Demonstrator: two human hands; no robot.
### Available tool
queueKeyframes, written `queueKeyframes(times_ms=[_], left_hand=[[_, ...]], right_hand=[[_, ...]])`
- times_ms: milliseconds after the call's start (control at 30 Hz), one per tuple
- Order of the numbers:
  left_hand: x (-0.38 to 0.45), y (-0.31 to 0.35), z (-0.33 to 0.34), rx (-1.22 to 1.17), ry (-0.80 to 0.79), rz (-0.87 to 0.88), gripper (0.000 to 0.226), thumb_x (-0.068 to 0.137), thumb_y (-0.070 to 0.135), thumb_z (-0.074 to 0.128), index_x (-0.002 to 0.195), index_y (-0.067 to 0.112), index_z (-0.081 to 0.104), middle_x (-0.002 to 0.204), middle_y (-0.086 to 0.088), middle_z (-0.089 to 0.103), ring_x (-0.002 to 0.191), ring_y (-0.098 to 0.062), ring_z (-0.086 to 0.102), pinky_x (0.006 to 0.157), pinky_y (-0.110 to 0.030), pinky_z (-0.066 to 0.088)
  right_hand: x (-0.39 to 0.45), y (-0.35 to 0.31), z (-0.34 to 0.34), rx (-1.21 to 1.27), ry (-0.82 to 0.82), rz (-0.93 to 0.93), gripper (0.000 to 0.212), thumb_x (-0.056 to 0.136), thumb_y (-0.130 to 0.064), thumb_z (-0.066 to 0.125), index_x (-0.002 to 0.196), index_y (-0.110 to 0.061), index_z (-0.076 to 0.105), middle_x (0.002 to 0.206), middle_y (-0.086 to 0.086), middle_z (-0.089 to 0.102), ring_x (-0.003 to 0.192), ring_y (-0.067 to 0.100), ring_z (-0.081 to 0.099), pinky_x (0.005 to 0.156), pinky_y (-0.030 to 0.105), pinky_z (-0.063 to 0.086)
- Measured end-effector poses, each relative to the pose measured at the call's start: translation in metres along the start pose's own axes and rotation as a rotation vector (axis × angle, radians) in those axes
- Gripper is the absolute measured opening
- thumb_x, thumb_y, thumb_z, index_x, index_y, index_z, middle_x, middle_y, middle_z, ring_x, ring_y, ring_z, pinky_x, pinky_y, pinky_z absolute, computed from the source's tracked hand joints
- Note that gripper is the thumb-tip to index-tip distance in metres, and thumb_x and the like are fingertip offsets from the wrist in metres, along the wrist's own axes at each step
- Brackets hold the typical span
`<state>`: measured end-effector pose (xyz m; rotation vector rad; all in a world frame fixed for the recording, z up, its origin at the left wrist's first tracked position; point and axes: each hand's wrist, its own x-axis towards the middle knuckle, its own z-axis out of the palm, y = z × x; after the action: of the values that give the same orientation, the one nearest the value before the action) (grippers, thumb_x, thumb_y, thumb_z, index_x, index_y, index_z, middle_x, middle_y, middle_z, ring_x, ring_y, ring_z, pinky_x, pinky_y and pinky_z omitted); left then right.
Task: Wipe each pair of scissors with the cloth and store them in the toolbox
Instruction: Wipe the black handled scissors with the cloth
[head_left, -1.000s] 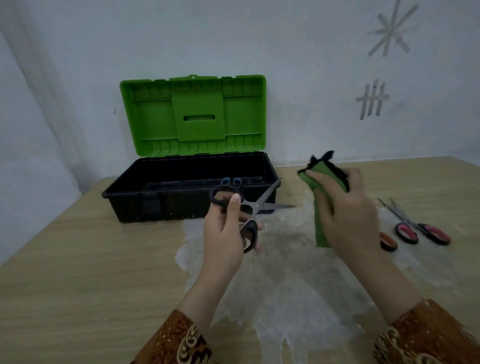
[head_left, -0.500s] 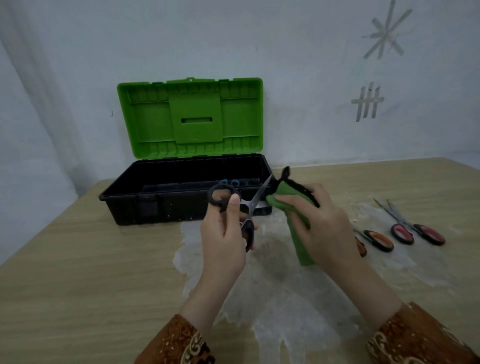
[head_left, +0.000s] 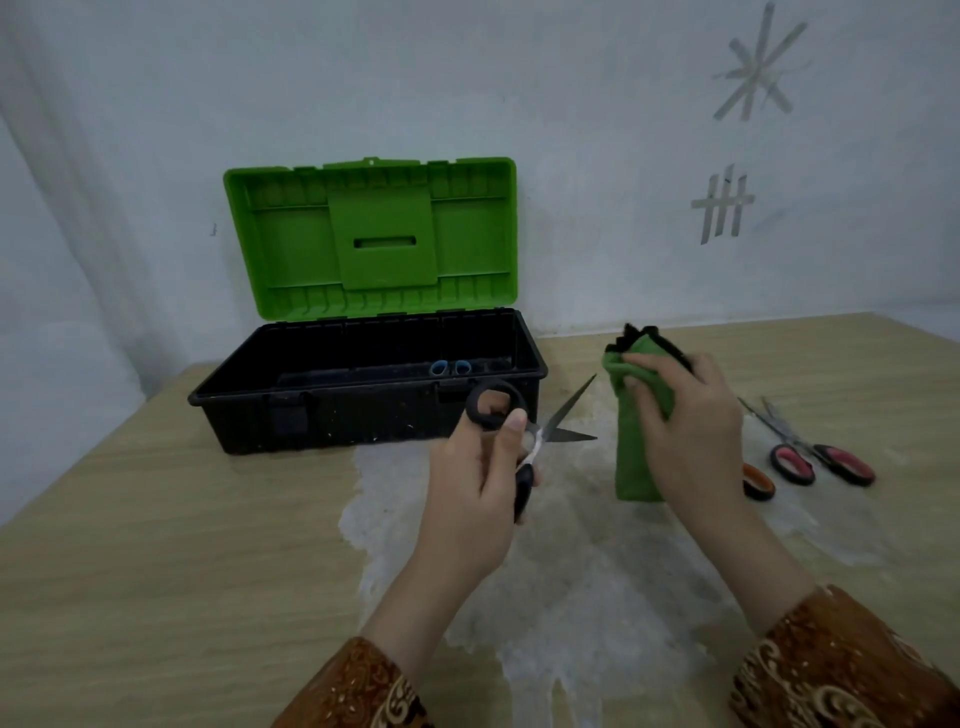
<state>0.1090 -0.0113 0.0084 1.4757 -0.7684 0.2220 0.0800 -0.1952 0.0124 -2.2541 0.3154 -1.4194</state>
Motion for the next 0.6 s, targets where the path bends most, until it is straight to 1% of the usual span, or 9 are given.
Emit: queueKeyframes(times_ms=[100, 167, 233, 267, 300, 333, 400, 500, 600], left_hand=[[0.002, -0.001, 0.001, -0.067, 0.084, -0.082, 0.022, 0.094, 0.036, 0.041, 0.090, 0.016, 0.051, 0.064, -0.018, 0.061, 0.044, -0.015, 0.053, 0.039, -0.032, 0.044], [0.005, -0.003, -0.001, -0.096, 0.167, -0.114, 0.024, 0.095, 0.035, 0.041, 0.090, 0.013, 0.050, 0.068, -0.025, 0.060, 0.044, -0.016, 0.054, 0.042, -0.030, 0.045], [0.008, -0.005, -0.006, -0.124, 0.262, -0.146, 0.023, 0.099, 0.032, 0.041, 0.090, 0.012, 0.050, 0.070, -0.029, 0.059, 0.045, -0.018, 0.055, 0.045, -0.033, 0.045], [0.010, -0.005, -0.008, -0.150, 0.302, -0.164, 0.023, 0.100, 0.030, 0.041, 0.090, 0.011, 0.050, 0.068, -0.027, 0.059, 0.045, -0.021, 0.055, 0.045, -0.037, 0.046], [0.012, -0.005, -0.011, -0.186, 0.331, -0.181, 0.023, 0.101, 0.029, 0.041, 0.091, 0.009, 0.049, 0.065, -0.024, 0.059, 0.043, -0.023, 0.054, 0.044, -0.037, 0.046], [0.014, -0.004, -0.014, -0.224, 0.349, -0.196, 0.024, 0.101, 0.027, 0.040, 0.091, 0.007, 0.048, 0.061, -0.020, 0.059, 0.041, -0.024, 0.051, 0.041, -0.034, 0.045], [0.017, -0.003, -0.019, -0.280, 0.364, -0.215, 0.025, 0.103, 0.026, 0.038, 0.092, 0.005, 0.046, 0.055, -0.013, 0.059, 0.036, -0.024, 0.047, 0.038, -0.029, 0.042], [0.017, -0.001, -0.020, -0.308, 0.374, -0.242, 0.024, 0.103, 0.027, 0.037, 0.090, 0.008, 0.045, 0.054, -0.012, 0.059, 0.036, -0.024, 0.046, 0.038, -0.028, 0.042], [0.016, -0.001, -0.017, -0.302, 0.365, -0.265, 0.025, 0.102, 0.028, 0.038, 0.094, 0.006, 0.047, 0.057, -0.015, 0.058, 0.039, -0.023, 0.047, 0.039, -0.027, 0.043]], right_hand=[[0.000, -0.009, -0.001, 0.073, 0.015, -0.078, 0.027, 0.086, -0.006, 0.065, 0.112, -0.012, 0.068, 0.102, 0.010, 0.057, 0.083, 0.014, 0.050, 0.071, 0.005, 0.032], [-0.010, -0.022, 0.005, 0.114, -0.070, -0.199, 0.030, 0.085, -0.010, 0.065, 0.115, -0.012, 0.068, 0.106, 0.014, 0.060, 0.083, 0.016, 0.054, 0.071, 0.007, 0.037], [-0.025, -0.032, 0.015, 0.084, -0.191, -0.359, 0.032, 0.088, -0.020, 0.058, 0.119, -0.017, 0.066, 0.110, 0.015, 0.061, 0.076, 0.020, 0.060, 0.062, 0.016, 0.050], [-0.032, -0.035, 0.020, 0.035, -0.237, -0.422, 0.034, 0.091, -0.024, 0.053, 0.122, -0.019, 0.065, 0.111, 0.015, 0.061, 0.074, 0.022, 0.062, 0.058, 0.023, 0.054], [-0.034, -0.035, 0.024, -0.028, -0.258, -0.459, 0.036, 0.091, -0.026, 0.050, 0.124, -0.020, 0.064, 0.112, 0.015, 0.061, 0.073, 0.025, 0.063, 0.056, 0.028, 0.056], [-0.033, -0.033, 0.028, -0.085, -0.257, -0.468, 0.037, 0.091, -0.024, 0.052, 0.126, -0.021, 0.063, 0.112, 0.016, 0.061, 0.072, 0.026, 0.064, 0.054, 0.031, 0.057], [-0.027, -0.025, 0.031, -0.128, -0.236, -0.411, 0.040, 0.089, -0.016, 0.063, 0.128, -0.021, 0.060, 0.110, 0.018, 0.062, 0.068, 0.028, 0.063, 0.051, 0.034, 0.056], [-0.018, -0.011, 0.024, -0.105, -0.179, -0.277, 0.042, 0.082, -0.007, 0.070, 0.122, -0.017, 0.064, 0.102, 0.016, 0.063, 0.062, 0.027, 0.061, 0.049, 0.029, 0.052], [-0.015, -0.003, 0.014, -0.016, -0.101, -0.287, 0.038, 0.086, -0.009, 0.066, 0.123, -0.014, 0.064, 0.107, 0.014, 0.062, 0.073, 0.024, 0.062, 0.058, 0.027, 0.052]])
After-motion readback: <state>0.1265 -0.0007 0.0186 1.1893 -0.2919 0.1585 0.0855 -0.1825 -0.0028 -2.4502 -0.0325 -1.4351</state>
